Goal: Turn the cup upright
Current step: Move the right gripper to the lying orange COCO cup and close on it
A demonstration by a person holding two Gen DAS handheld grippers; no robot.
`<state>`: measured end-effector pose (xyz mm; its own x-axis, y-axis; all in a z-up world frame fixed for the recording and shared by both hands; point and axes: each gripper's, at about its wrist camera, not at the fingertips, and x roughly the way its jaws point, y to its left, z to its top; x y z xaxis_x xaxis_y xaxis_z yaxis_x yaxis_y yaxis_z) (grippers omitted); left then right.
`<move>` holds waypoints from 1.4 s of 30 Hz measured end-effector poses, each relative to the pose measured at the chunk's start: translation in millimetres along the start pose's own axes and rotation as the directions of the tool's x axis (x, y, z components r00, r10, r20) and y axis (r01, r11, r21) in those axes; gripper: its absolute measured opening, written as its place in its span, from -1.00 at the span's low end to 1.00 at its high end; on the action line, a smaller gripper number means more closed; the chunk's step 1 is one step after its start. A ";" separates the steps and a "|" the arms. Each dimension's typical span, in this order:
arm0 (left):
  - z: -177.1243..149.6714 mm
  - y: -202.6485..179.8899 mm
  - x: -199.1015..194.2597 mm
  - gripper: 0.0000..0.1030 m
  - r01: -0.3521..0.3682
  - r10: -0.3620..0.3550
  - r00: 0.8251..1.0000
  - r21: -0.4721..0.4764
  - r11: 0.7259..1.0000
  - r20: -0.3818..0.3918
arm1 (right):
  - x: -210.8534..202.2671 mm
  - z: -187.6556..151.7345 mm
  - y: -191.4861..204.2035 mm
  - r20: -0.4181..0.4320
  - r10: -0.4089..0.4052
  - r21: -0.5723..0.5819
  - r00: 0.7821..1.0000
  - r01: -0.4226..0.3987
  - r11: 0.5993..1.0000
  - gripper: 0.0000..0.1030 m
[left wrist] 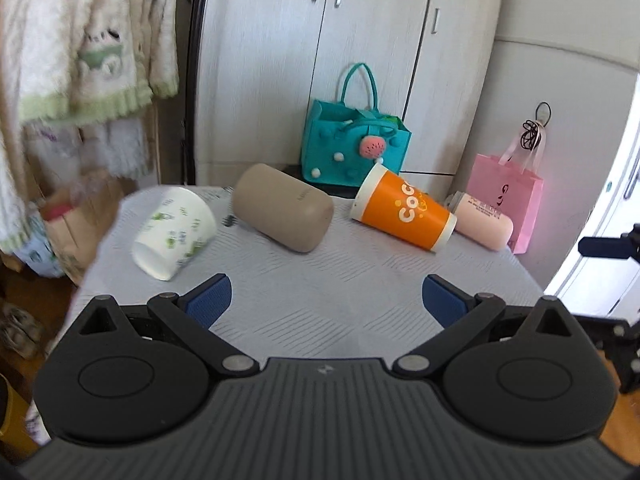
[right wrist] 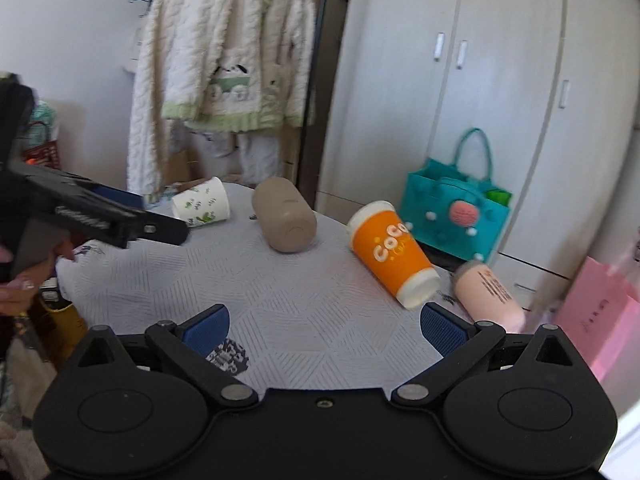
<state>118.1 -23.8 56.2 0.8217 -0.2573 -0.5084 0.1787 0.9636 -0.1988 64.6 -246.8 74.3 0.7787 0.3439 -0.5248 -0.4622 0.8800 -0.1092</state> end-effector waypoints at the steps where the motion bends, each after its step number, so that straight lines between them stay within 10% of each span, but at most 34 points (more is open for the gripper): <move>1: 3.6 -1.3 7.9 1.00 0.009 -0.009 1.000 -0.003 1.000 -0.010 | 2.9 2.4 -5.6 -0.002 0.019 0.000 1.000 -0.019 1.000 1.00; 16: 21.5 -1.4 82.1 1.00 0.013 -0.019 0.995 -0.059 0.998 -0.098 | 95.4 19.1 -38.9 -0.047 0.099 -0.256 0.994 -0.108 0.961 0.97; 28: 9.1 1.1 103.4 1.00 0.088 -0.094 0.992 -0.086 0.992 -0.080 | 160.9 1.3 -43.7 -0.068 -0.038 -0.535 0.997 -0.004 0.845 0.96; 42: 17.9 -3.4 122.6 1.00 0.102 -0.112 0.990 -0.113 0.988 -0.088 | 198.1 23.2 -74.4 -0.097 0.004 -0.405 0.995 -0.043 0.913 0.97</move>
<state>227.9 -57.3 9.5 0.7457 -0.3691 -0.5547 0.1994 0.9180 -0.3427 263.1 -236.5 -2.0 0.7321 0.3137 -0.6046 -0.6274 0.6562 -0.4192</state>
